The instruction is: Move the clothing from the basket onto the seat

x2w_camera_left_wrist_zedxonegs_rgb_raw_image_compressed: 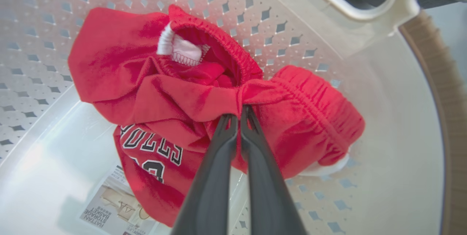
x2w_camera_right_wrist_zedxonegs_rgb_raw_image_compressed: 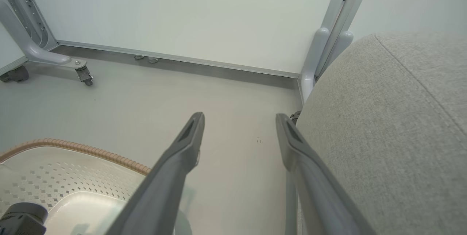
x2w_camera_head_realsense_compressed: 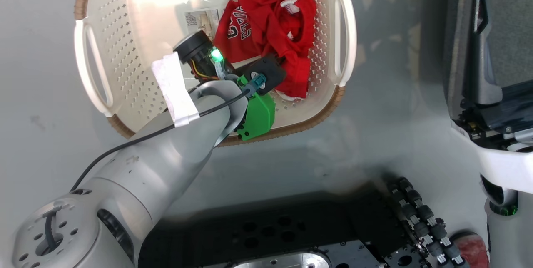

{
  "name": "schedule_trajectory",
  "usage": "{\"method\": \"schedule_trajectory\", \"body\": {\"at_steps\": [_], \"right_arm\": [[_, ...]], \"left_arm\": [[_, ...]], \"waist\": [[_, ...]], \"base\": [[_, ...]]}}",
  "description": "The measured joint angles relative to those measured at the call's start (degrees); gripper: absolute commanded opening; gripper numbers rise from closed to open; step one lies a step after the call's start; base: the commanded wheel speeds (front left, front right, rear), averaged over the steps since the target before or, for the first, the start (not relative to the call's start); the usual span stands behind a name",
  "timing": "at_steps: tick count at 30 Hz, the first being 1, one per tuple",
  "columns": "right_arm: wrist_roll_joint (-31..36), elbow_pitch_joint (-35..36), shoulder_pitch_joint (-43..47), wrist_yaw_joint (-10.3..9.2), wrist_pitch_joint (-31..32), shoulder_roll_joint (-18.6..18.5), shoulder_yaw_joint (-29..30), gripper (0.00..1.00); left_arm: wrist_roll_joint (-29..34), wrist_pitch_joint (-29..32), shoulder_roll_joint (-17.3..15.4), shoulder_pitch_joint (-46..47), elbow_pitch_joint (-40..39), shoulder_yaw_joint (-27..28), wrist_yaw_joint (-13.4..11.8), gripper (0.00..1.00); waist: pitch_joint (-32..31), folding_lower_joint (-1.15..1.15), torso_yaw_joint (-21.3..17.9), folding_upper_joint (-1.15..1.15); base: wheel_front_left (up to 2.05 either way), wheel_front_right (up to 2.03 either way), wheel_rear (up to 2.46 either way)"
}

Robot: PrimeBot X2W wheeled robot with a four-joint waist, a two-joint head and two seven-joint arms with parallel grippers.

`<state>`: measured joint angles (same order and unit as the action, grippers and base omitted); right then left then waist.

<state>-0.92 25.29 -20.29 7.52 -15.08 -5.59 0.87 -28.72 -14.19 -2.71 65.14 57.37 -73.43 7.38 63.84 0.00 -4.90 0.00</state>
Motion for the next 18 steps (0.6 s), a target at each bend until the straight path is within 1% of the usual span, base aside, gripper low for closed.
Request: {"method": "schedule_trajectory", "body": {"at_steps": [4, 8, 13, 15, 18], "right_arm": [[0.0, 0.1, -1.5, 0.00, 0.0, 0.2, 0.6, 1.00], [0.0, -0.2, -3.3, 0.00, 0.0, 0.5, 0.5, 1.00], [0.0, -1.3, -4.1, 0.00, 0.0, 0.6, 0.7, 1.00], [0.0, -1.7, -4.2, 0.00, 0.0, 0.6, 0.6, 1.00], [0.0, -2.4, -4.4, 0.00, 0.0, 0.8, 0.5, 1.00]], "left_arm": [[-0.5, -0.6, 0.0, 0.5, -0.8, 0.0, -0.4, 0.00], [-0.5, -0.8, -0.1, 0.7, -2.6, 1.0, -2.0, 0.00], [1.4, -0.9, 0.0, -0.8, -3.8, 4.0, -3.4, 0.00], [2.2, -0.9, -0.7, -2.3, -4.4, 5.5, -3.8, 0.00], [3.6, -0.9, -3.0, -5.0, -5.5, 8.2, -4.4, 0.00]], "waist": [[0.0, 0.00, 1.0, 0.00], [-0.5, 0.00, 1.6, 0.00], [-2.6, 0.00, 2.4, 0.00], [-3.5, 0.00, 2.7, 0.00], [-5.1, 0.00, 3.1, 0.00]], "base": [[0.00, 0.00, 0.00], [0.00, 0.00, 0.00], [0.00, 0.00, 0.00], [0.00, 0.00, 0.00], [0.00, 0.00, 0.00]]}}
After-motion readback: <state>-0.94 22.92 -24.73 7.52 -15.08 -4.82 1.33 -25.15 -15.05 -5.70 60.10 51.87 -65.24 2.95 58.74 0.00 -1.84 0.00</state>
